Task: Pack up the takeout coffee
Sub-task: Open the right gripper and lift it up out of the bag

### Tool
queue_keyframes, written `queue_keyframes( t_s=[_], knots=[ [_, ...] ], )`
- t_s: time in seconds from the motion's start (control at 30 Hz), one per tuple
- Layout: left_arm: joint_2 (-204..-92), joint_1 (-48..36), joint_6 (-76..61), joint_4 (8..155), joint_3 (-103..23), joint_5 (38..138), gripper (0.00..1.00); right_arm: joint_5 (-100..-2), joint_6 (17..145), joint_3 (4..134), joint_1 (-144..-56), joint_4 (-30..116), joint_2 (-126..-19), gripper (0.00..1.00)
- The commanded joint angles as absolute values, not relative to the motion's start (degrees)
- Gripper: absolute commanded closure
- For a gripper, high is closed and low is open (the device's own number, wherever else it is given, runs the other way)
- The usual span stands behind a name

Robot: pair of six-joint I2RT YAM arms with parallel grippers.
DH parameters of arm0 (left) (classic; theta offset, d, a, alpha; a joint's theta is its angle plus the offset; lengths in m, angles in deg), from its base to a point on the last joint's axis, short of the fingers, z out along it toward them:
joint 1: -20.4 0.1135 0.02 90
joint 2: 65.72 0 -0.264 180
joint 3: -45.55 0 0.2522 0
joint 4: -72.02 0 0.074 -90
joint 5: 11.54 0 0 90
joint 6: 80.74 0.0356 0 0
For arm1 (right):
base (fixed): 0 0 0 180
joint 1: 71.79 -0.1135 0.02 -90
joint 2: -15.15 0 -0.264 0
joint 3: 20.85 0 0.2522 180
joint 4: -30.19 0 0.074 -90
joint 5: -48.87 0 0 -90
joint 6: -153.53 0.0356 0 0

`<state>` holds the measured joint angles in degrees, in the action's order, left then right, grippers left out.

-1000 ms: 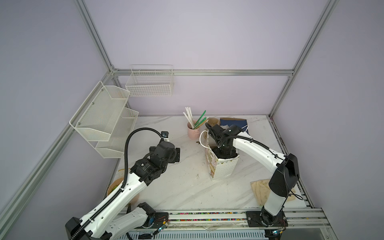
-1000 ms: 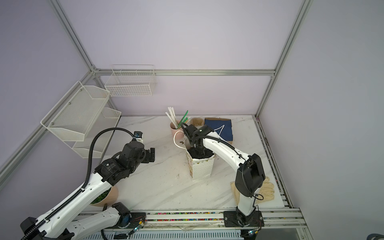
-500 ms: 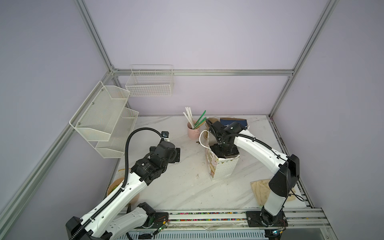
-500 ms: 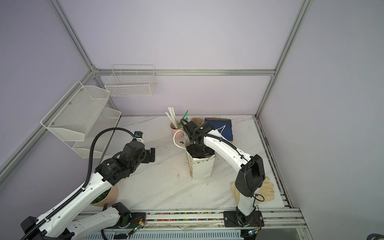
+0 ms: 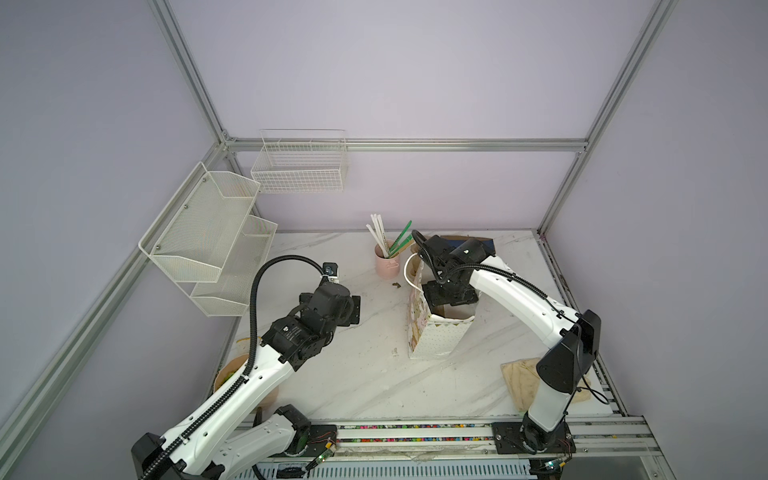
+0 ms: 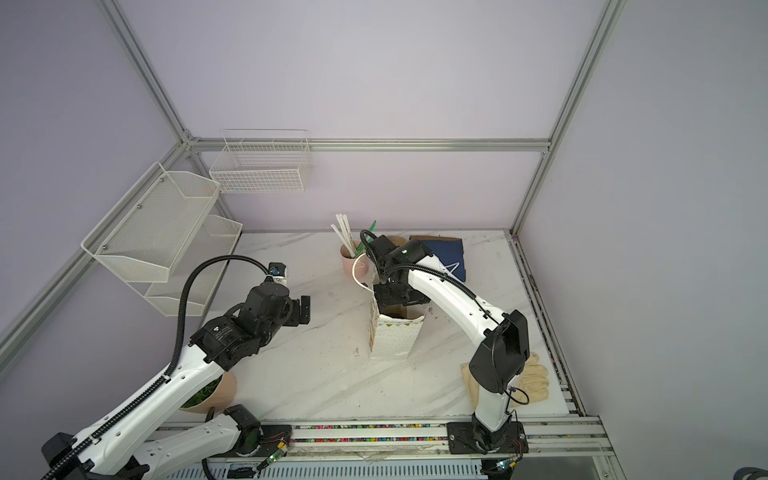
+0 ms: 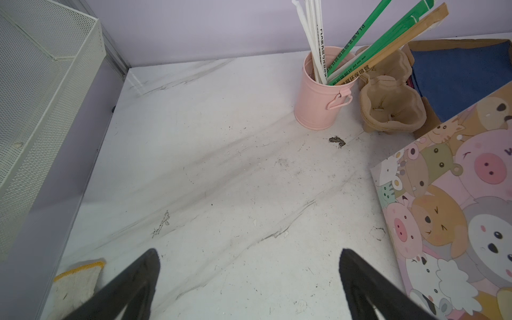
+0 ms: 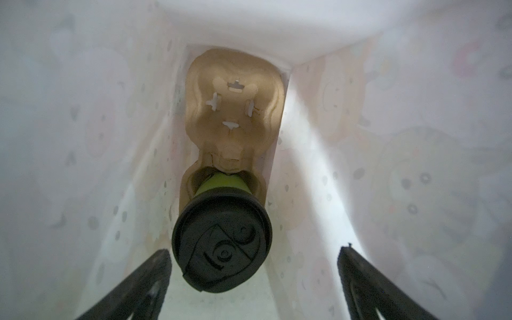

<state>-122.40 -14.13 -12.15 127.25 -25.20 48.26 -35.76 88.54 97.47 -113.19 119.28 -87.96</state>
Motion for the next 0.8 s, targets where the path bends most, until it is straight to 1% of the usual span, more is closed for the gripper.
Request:
queue_keyframes(
  t_s=[0.0, 0.5, 0.77],
  knots=[
    [-122.3, -13.9, -11.1, 126.8, -25.8, 48.0, 0.0, -33.9, 89.2, 99.5, -113.0, 121.8, -88.8, 0.03],
    [-122.4, -13.9, -11.2, 126.7, -25.7, 48.1, 0.0, -34.7, 89.5, 109.8, -113.0, 121.1, -89.5, 0.03],
    [-122.3, -13.9, -11.3, 126.2, -25.4, 48.1, 0.0, -34.2, 87.8, 118.3, -113.0, 120.8, -89.5, 0.03]
  ],
)
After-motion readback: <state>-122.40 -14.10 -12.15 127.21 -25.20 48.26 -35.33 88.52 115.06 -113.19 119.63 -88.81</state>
